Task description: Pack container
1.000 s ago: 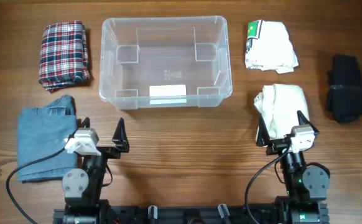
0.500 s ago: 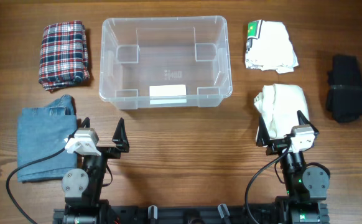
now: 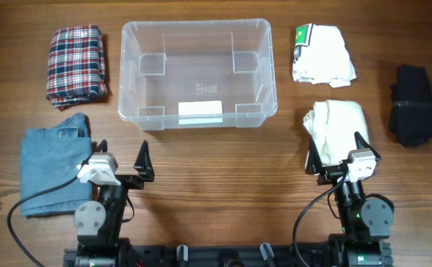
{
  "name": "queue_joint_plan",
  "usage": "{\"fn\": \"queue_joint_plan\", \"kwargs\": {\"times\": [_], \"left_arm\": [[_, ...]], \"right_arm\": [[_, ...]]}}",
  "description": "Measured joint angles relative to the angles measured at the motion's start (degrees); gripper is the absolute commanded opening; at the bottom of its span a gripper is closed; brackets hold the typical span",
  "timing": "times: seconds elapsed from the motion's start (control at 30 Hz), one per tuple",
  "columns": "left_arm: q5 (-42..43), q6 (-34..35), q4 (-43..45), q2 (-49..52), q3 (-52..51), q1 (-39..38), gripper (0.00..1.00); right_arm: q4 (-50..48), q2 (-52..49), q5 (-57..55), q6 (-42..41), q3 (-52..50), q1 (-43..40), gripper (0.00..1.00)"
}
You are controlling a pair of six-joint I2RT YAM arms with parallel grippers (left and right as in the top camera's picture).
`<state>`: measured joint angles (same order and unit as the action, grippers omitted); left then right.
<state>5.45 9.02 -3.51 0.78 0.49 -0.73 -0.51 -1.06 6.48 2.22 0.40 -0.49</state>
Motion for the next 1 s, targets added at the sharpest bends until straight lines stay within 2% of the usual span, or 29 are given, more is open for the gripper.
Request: {"fn": "queue_joint_plan", "kwargs": {"times": [0.2,0.37,0.53,0.67,0.8,1.0], "left_arm": [[0.00,0.00,-0.02,0.00,0.00,0.00,1.00],[0.00,0.00,-0.02,0.00,0.00,0.00,1.00],[0.00,0.00,0.00,0.00,0.00,0.00,1.00],[0.00,0.02,0.00,0.00,0.00,0.00,1.00],[0.00,0.02,0.00,0.02,0.00,0.00,1.00],[0.00,0.00,0.02,0.00,0.00,0.00,1.00]], "right_arm": [[-5.27,0.00,2.95,-3.96,0.13,0.00,1.00],[-4.96,-0.22,4.22,-2.97,5.01,0.00,1.00],[-0.04,-5.84,-0.04,0.55,19.69,0.00,1.00],[7.91,-17.05,-4.96,3.58,31.08,0.00,1.00],[20.76,-34.23,-8.55,7.85,44.37,-0.39,1.00],[42.99,-60.61,-5.62,14.75,65.18,-7.87,1.00]]}}
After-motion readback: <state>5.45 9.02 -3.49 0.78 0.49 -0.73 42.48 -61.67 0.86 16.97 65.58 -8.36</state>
